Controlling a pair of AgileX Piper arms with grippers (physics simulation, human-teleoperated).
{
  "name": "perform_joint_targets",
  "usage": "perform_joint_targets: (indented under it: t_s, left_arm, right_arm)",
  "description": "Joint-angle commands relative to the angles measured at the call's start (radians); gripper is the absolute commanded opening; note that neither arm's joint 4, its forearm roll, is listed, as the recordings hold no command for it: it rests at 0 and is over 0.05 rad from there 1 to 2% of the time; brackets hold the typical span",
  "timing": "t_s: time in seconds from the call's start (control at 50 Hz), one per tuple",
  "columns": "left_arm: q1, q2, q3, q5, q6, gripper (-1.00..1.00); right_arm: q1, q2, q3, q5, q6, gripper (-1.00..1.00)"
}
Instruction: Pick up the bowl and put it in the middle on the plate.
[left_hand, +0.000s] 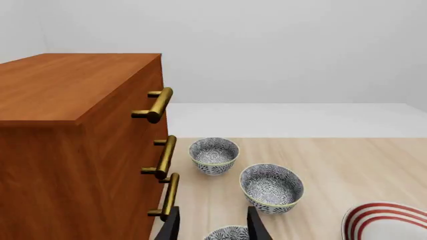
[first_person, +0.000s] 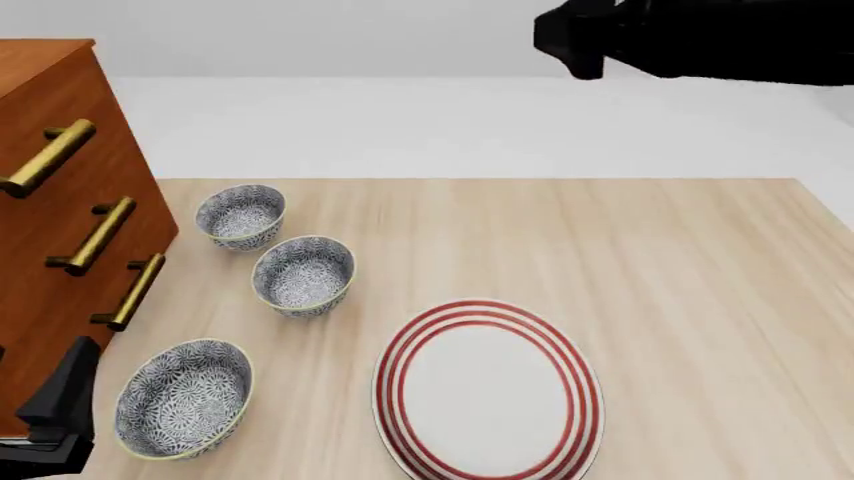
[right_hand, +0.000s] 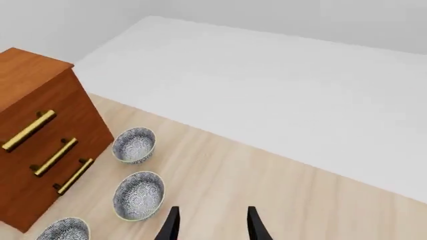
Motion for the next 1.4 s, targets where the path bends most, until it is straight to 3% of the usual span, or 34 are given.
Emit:
perform_joint_targets:
  t_s: [0.02, 0.16, 0.52, 0.8, 1.4]
  left_arm:
    - [0.000, 0.000, 0.000, 0.000, 0.000, 1.00]
    - [0.000, 0.000, 0.000, 0.000, 0.000, 1.00]
    - [0.000, 0.000, 0.000, 0.000, 0.000, 1.00]
    - [0.000, 0.000, 0.000, 0.000, 0.000, 1.00]
    - [0.000, 0.000, 0.000, 0.000, 0.000, 1.00]
  right_arm:
    - [0.077, 0.271, -0.227, 0.068, 0.128, 1.00]
    - [0.135, 0.377, -0.313, 0.096, 0.241, 1.00]
    - [0.183, 0.576, -0.478, 0.110, 0.410, 1.00]
    - [0.160, 0.715, -0.566, 0.109, 0.467, 1.00]
    - [0.162, 0.970, -0.695, 0.127, 0.432, 1.00]
